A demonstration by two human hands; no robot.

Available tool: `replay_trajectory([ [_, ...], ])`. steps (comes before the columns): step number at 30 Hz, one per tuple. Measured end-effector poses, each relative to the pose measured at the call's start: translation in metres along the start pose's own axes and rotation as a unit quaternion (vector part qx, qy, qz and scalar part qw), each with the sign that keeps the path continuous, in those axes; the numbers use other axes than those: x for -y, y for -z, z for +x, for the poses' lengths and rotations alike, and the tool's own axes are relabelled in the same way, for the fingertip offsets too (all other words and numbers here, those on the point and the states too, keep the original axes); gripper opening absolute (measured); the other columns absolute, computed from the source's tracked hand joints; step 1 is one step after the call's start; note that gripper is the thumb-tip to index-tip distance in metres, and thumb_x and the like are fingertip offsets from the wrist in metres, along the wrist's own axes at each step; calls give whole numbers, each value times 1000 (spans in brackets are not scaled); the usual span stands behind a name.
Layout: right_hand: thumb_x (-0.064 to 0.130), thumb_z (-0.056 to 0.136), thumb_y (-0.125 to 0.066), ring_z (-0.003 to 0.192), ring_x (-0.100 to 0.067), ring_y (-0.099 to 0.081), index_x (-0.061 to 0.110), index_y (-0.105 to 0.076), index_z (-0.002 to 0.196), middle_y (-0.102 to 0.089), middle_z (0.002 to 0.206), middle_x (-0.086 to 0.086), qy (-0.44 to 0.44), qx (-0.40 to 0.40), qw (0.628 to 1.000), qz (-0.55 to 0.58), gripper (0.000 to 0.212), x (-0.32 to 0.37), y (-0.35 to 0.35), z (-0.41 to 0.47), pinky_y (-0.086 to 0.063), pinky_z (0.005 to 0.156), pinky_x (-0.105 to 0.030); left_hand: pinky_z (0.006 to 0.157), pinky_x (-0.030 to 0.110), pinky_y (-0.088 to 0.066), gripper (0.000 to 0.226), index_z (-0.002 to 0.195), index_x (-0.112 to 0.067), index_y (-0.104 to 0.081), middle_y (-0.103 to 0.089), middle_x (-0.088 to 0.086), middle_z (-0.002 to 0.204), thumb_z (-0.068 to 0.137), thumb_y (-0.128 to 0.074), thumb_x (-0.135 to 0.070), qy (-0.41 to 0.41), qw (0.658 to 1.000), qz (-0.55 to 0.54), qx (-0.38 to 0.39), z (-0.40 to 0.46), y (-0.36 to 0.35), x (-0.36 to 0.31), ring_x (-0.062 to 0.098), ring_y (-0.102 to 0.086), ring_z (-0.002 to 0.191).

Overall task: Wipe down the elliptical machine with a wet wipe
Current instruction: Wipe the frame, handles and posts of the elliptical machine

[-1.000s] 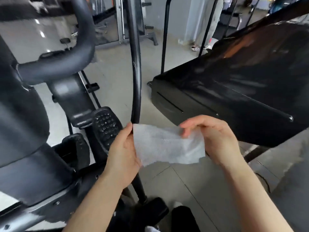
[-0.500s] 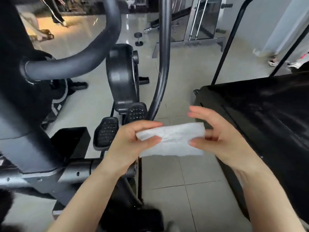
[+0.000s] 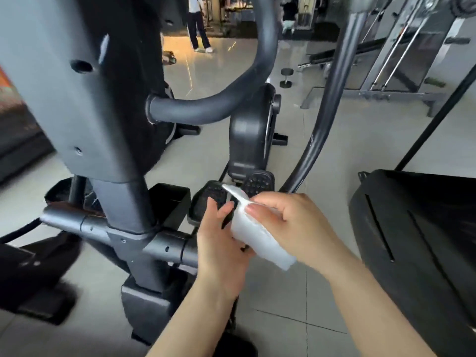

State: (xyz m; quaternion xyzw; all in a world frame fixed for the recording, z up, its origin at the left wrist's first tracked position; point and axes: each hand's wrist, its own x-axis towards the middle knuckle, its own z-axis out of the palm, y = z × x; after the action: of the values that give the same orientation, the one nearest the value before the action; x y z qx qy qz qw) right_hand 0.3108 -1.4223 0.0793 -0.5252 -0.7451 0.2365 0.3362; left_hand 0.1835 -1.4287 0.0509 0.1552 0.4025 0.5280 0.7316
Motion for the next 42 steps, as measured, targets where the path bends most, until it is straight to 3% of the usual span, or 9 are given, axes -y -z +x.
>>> replay_trajectory([
  [4, 18, 98, -53, 62, 0, -44, 35, -50, 67, -44, 62, 16, 64, -19, 998, 0, 35, 18, -34, 4, -33, 59, -11, 83, 36, -48, 51, 86, -15, -60, -66, 5, 85, 100, -30, -54, -60, 992, -105, 25, 8, 6, -27, 21, -65, 87],
  [9, 19, 102, -45, 54, -7, -34, 36, -37, 69, -38, 57, 12, -17, -63, 993, 99, 37, 37, -69, -2, -27, 51, -18, 94, 39, -50, 46, 124, -27, -57, -71, 5, 111, 96, -39, -59, -116, 985, -115, -51, 9, 11, -52, 14, -72, 88],
  [15, 27, 101, -46, 54, -1, -36, 35, -40, 61, -40, 55, 17, -76, -90, 973, 197, 42, 53, -87, -4, -30, 54, -14, 108, 40, -43, 42, 119, -35, -56, -65, -6, 111, 93, -37, -63, -240, 966, -29, -90, 13, 21, -51, 12, -62, 115],
  [19, 30, 99, -48, 63, -3, -44, 31, -57, 62, -48, 62, 16, -129, -123, 933, 313, 38, 54, -71, 10, -36, 61, -18, 94, 41, -52, 53, 113, -32, -64, -71, -4, 107, 81, -51, -72, -181, 982, 50, 4, 11, 37, -55, 18, -67, 107],
  [26, 36, 86, -56, 68, -22, -50, 10, -66, 87, -59, 81, -23, -83, -111, 959, 248, 28, 46, -42, 26, -38, 63, -32, 63, 26, -57, 39, 109, -7, -70, -74, 9, 96, 74, -69, -24, -113, 981, 119, 106, 3, 48, -69, 18, -71, 82],
  [30, 23, 96, -56, 50, -10, -33, 11, -53, 73, -37, 52, 2, -25, -84, 992, 87, 27, 40, -22, 30, -27, 52, -24, 59, 24, -56, 49, 115, -18, -63, -74, -1, 84, 68, -70, -6, -201, 968, 116, 96, 5, 46, -78, 13, -70, 75],
  [34, 13, 99, -50, 67, -19, -65, 25, -65, 101, -71, 78, -3, -7, 1, 982, 190, 19, 45, 3, 32, -49, 56, -28, 62, 21, -54, 66, 126, -30, -52, -74, -5, 83, 72, -68, 3, -332, 923, 156, 113, 4, 43, -80, 8, -65, 63],
  [38, -6, 91, -46, 63, -8, -61, 21, -71, 70, -67, 70, 5, 8, 58, 970, 236, 42, 49, 24, 35, -44, 55, -16, 59, 34, -57, 65, 130, -35, -50, -73, 6, 99, 83, -56, 10, -259, 944, 113, 171, 3, 47, -83, 20, -68, 72],
  [42, -7, 84, -38, 57, -3, -54, 15, -65, 64, -57, 60, 9, 12, 98, 970, 224, 40, 50, 36, 39, -39, 54, -10, 63, 40, -58, 37, 117, -22, -65, -71, 15, 107, 84, -50, -27, -166, 954, 136, 210, -1, 38, -91, 31, -69, 84],
])
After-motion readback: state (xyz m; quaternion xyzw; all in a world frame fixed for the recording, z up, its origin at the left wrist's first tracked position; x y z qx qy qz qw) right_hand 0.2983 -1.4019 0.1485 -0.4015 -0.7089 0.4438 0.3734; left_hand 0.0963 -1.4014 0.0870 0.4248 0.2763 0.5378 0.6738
